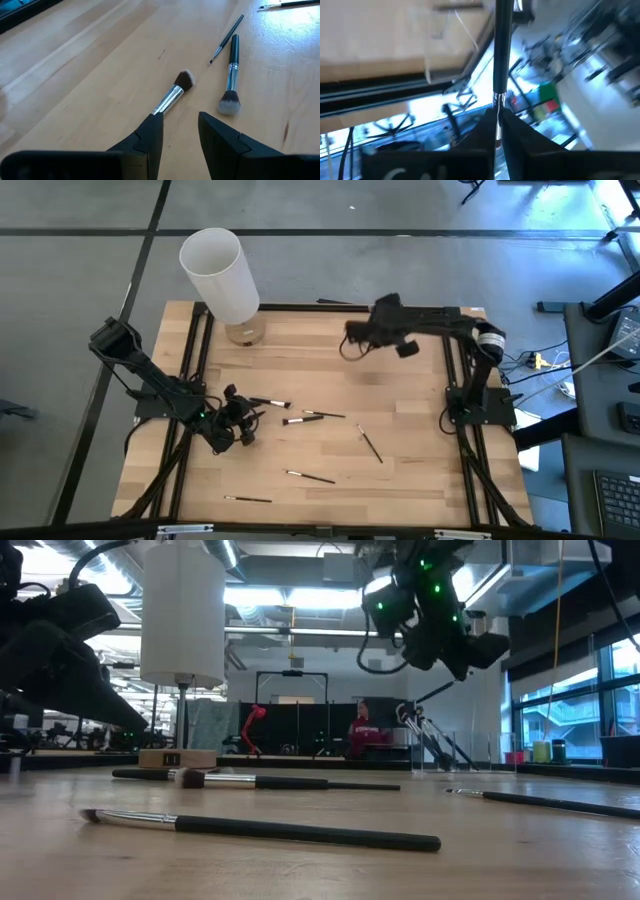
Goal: Put items in baskets/containers
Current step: Put the eyeshadow brush into the middle of the transparent organizer
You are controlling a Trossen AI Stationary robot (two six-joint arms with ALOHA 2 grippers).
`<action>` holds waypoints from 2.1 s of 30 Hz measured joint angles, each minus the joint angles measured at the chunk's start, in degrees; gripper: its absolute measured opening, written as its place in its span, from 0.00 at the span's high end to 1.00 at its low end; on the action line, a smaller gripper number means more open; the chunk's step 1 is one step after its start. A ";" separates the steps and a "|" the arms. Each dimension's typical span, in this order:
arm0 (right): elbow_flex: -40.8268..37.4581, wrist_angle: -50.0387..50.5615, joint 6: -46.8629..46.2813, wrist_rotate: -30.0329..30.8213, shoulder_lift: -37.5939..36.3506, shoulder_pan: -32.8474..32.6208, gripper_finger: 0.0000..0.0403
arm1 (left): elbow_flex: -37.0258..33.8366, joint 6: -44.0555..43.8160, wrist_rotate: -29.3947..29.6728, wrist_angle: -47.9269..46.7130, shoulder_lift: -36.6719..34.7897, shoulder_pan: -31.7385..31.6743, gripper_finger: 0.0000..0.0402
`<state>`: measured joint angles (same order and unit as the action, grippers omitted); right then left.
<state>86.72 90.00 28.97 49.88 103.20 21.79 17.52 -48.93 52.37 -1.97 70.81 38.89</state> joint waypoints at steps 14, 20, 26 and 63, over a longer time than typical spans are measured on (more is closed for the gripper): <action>-0.04 0.02 -0.07 -0.56 0.00 13.23 0.95 | 0.00 -1.55 -3.02 0.07 0.01 0.02 0.71; -0.04 0.02 -0.73 -0.10 0.00 12.70 0.96 | -0.02 -2.38 -3.00 0.06 0.00 0.02 0.71; -0.03 0.00 -5.77 -9.86 0.00 9.71 0.95 | 0.00 -1.90 -1.55 -0.01 0.02 0.02 0.71; -12.27 0.02 -31.71 -73.02 -10.29 23.50 0.94 | 0.00 -2.40 -4.08 0.04 0.02 0.02 0.71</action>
<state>74.45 90.02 -2.74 -23.13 92.90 45.29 17.52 -51.33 48.29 -1.93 70.83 38.92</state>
